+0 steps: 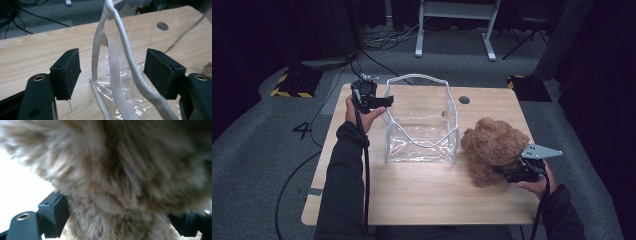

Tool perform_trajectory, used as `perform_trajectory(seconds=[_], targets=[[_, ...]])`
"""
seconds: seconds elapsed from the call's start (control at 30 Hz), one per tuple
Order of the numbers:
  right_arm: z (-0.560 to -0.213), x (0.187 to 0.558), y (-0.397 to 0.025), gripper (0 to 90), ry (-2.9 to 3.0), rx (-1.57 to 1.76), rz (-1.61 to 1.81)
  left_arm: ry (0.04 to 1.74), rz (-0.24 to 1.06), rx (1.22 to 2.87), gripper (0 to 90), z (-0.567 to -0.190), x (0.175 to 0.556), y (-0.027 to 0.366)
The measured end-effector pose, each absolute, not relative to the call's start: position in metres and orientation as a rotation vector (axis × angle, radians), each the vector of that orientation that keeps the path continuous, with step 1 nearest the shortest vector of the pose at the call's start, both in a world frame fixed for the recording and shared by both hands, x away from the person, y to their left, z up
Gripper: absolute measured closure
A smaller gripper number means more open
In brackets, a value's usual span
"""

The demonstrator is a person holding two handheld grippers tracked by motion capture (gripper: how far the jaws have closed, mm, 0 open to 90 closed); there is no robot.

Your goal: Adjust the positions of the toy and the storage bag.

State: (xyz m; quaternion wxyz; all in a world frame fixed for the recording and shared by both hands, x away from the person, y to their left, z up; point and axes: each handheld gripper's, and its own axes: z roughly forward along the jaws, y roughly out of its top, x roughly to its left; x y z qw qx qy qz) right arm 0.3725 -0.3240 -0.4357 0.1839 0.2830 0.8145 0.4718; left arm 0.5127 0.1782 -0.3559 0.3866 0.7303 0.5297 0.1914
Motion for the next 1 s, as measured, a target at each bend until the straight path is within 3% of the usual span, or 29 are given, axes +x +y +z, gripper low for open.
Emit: perform_trajectory(seconds=[0.13, 0.2, 0.3, 0.4, 0.53, 0.73, 1.0], targets=[[-0.438, 0.376, -0.319, 17.3, 2.305, 0.806, 1.319, 1.329, 0.408, 1.832, 32.3, -0.361, 0.516, 0.182], [-0.439, 0.376, -0.317, 22.1, 2.309, 0.792, 1.310, 1.328, 0.378, 1.823, 35.2, -0.362, 0.517, 0.184], [-0.439, 0.374, -0.317, 32.0, 2.313, 0.775, 1.299, 1.284, 0.334, 1.841, 46.9, -0.363, 0.517, 0.185], [-0.439, 0.373, -0.317, 43.9, 2.312, 0.755, 1.298, 1.302, 0.348, 1.867, 65.5, -0.363, 0.516, 0.186], [-0.439, 0.371, -0.320, 52.5, 2.305, 0.742, 1.309, 1.312, 0.338, 1.900, 80.6, -0.363, 0.516, 0.188], [-0.439, 0.368, -0.327, 59.4, 2.297, 0.743, 1.327, 1.286, 0.316, 1.903, 86.9, -0.365, 0.516, 0.190], [-0.436, 0.362, -0.338, 60.2, 2.293, 0.748, 1.323, 1.240, 0.271, 1.913, 87.4, -0.364, 0.515, 0.169]])
